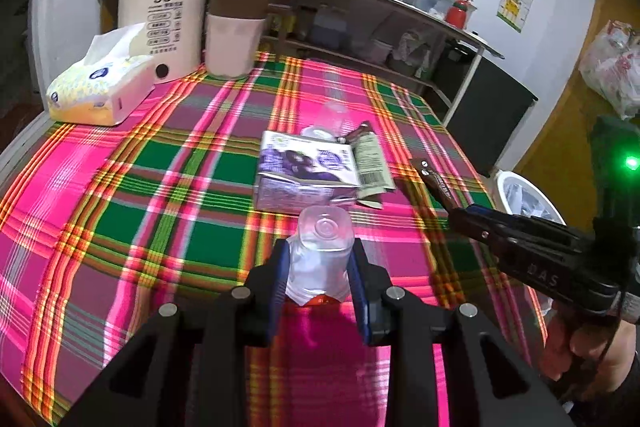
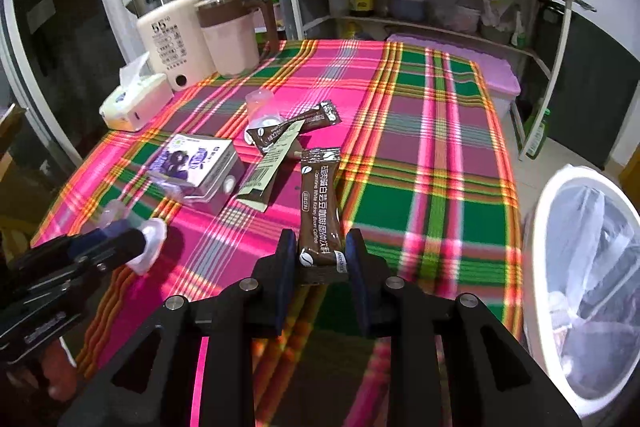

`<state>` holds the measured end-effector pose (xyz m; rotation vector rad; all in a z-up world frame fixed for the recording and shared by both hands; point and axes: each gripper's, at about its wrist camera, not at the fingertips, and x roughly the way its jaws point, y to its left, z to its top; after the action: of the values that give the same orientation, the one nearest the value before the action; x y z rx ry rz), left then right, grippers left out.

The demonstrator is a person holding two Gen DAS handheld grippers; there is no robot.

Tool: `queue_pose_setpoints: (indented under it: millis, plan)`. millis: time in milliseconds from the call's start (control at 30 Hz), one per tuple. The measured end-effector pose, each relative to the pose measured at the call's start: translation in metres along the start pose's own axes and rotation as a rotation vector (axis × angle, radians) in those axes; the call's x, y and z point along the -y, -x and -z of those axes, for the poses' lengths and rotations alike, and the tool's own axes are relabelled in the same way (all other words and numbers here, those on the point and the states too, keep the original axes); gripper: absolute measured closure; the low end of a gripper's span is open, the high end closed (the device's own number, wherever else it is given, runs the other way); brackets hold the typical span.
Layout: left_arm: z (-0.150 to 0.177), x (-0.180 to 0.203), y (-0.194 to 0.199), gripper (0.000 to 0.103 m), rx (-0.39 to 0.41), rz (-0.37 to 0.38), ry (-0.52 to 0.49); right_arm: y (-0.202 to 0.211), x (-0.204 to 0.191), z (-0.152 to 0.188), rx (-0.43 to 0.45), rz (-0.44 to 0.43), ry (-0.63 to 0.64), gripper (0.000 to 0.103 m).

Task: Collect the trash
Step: 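Grasp the clear plastic cup with the left tool while the right tool grasps the brown snack wrapper, then carry the plastic cup and snack wrapper over the trash bin with both tools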

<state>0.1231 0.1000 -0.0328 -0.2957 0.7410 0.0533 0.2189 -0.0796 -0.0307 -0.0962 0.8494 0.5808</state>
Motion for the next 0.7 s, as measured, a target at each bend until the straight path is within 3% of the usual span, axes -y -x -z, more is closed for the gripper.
queue_pose_setpoints:
  millis: [700]
  plan:
    - [-0.001, 0.086, 0.022, 0.073, 0.020, 0.094, -0.147, 0.091, 0.050, 0.034, 0.125, 0.041, -0.109, 0.076]
